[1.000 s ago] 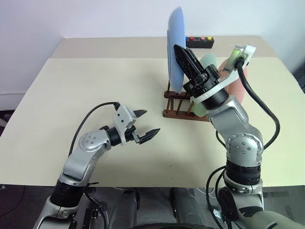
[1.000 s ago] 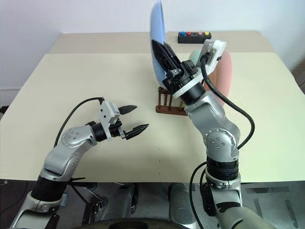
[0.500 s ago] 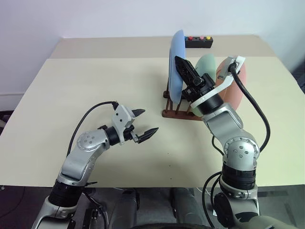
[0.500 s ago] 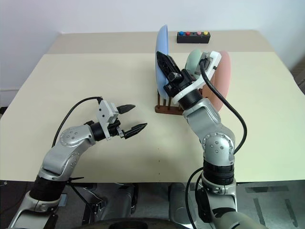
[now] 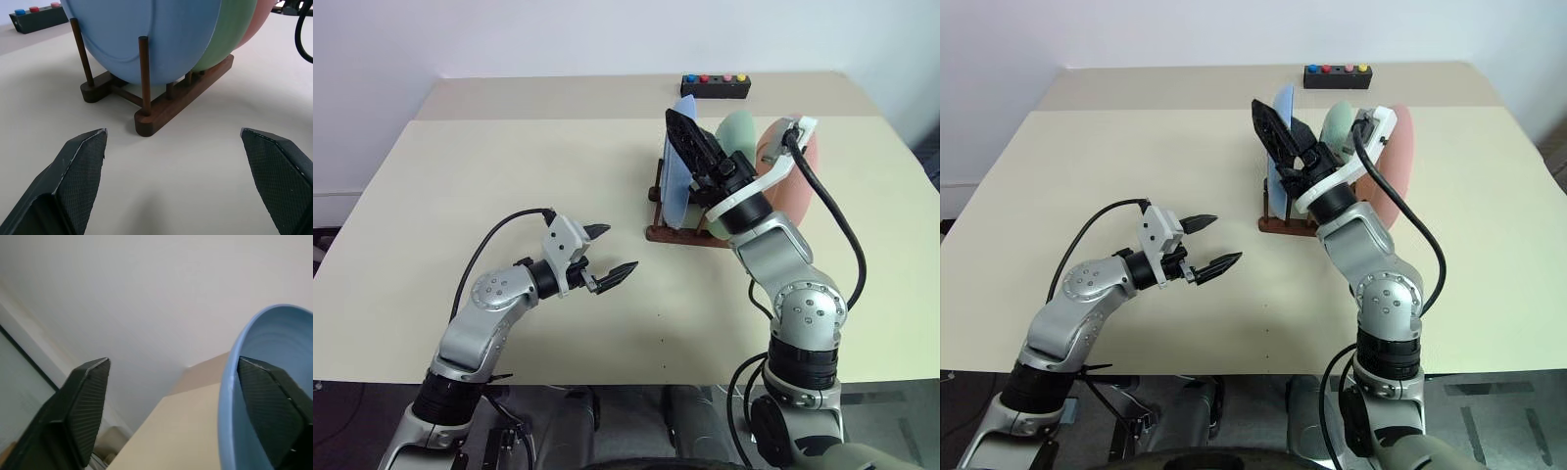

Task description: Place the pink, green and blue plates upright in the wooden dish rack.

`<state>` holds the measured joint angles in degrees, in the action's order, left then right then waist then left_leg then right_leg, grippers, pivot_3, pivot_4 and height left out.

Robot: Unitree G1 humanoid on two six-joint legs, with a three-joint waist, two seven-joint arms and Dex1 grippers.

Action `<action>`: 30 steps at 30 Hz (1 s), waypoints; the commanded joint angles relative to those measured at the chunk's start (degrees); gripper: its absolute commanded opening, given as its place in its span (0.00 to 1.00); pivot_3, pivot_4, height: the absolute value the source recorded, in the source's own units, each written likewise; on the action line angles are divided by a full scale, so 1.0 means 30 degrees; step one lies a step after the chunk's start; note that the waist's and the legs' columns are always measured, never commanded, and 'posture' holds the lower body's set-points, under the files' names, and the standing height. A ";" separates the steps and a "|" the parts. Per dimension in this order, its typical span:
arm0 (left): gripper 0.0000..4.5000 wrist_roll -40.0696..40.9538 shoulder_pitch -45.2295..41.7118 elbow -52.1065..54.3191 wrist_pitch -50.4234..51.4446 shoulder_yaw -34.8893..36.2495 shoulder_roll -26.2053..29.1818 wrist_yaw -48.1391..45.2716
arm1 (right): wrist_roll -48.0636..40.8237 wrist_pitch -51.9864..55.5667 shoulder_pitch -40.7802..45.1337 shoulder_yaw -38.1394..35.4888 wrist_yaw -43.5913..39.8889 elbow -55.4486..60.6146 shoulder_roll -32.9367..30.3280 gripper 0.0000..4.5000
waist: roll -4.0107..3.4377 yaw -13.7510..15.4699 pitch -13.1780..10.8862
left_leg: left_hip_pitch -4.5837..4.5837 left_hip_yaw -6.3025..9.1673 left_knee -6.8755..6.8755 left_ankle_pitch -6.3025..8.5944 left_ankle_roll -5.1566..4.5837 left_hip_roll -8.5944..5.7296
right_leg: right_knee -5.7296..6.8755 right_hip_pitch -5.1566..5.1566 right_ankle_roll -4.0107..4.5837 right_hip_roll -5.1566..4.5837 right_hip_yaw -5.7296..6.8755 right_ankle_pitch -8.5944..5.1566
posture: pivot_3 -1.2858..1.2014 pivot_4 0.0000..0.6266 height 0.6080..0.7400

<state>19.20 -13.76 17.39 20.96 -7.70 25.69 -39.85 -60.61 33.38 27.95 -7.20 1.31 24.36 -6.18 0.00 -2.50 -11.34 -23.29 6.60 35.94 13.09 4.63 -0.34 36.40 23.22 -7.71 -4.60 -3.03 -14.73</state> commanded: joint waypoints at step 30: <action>1.00 -0.0820 -0.0732 -0.2020 -0.2470 0.2098 0.0086 0.0835 | 1.0504 -0.6011 0.0968 -0.5576 -0.8830 -0.3673 -1.1373 0.85 | 0.0012 0.0368 -0.0006 | -0.0020 -0.0013 0.0016 0.0001 -0.0001 -0.0002 | -0.0052 -0.0016 0.0006 -0.0005 0.0002 -0.0005 | 0.52 0.24 0.96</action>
<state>17.14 -15.31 11.45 15.82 -3.25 25.69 -37.51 -29.66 17.21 30.60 -19.60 -25.21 14.62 -39.01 0.03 -1.40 -11.36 -23.35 6.56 35.99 13.09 4.63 -0.35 36.24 23.18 -7.69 -4.61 -3.03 -14.74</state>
